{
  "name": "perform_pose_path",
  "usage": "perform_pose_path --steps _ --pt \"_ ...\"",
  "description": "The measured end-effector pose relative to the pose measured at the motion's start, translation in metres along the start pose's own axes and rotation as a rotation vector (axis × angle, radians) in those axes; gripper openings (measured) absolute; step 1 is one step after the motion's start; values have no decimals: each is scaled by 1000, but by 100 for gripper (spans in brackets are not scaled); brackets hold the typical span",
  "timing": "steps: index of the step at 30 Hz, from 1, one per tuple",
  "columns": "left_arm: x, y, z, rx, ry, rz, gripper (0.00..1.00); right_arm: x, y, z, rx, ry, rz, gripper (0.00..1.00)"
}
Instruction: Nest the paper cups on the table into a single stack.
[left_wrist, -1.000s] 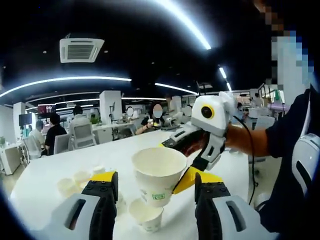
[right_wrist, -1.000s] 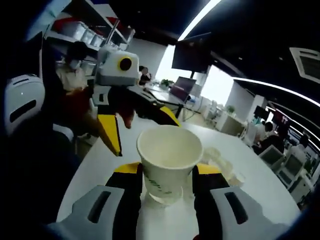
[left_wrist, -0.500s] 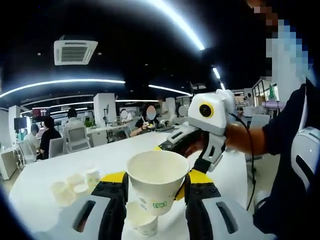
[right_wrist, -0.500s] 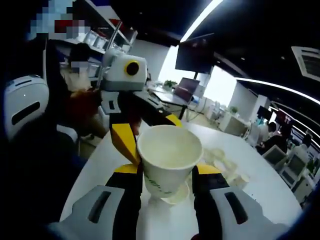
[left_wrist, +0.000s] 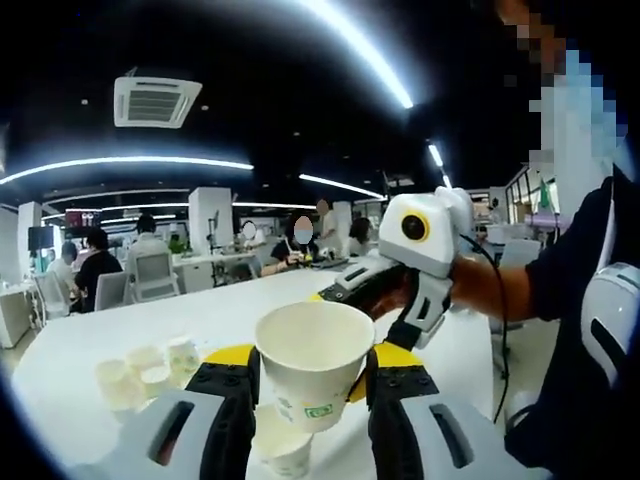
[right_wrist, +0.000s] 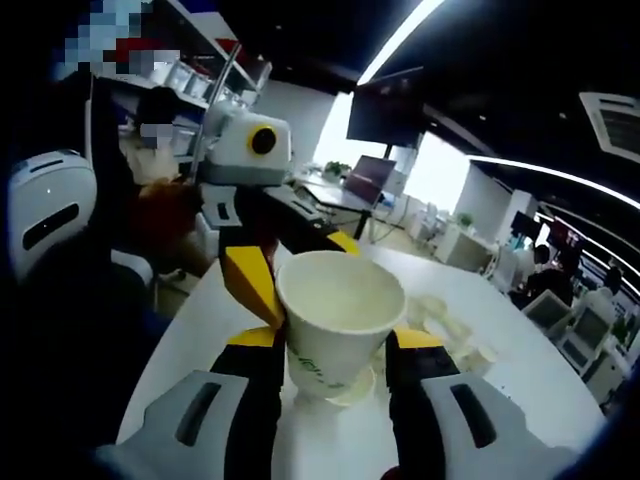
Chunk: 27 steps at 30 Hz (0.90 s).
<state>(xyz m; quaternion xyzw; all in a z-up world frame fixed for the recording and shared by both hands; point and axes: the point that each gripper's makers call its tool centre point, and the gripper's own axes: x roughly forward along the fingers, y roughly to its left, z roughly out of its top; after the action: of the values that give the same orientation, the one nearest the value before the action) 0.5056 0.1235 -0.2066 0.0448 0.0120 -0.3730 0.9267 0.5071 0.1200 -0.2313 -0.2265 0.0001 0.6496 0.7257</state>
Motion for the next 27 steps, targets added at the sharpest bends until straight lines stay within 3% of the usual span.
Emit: perform_pose_path --steps 10,27 --pt "-2 17 5 -59 -24 66 44 -5 -10 -4 21 -2 -46 43" --pt "-6 34 -1 -117 -36 163 44 -11 -17 -10 156 -99 -144 40"
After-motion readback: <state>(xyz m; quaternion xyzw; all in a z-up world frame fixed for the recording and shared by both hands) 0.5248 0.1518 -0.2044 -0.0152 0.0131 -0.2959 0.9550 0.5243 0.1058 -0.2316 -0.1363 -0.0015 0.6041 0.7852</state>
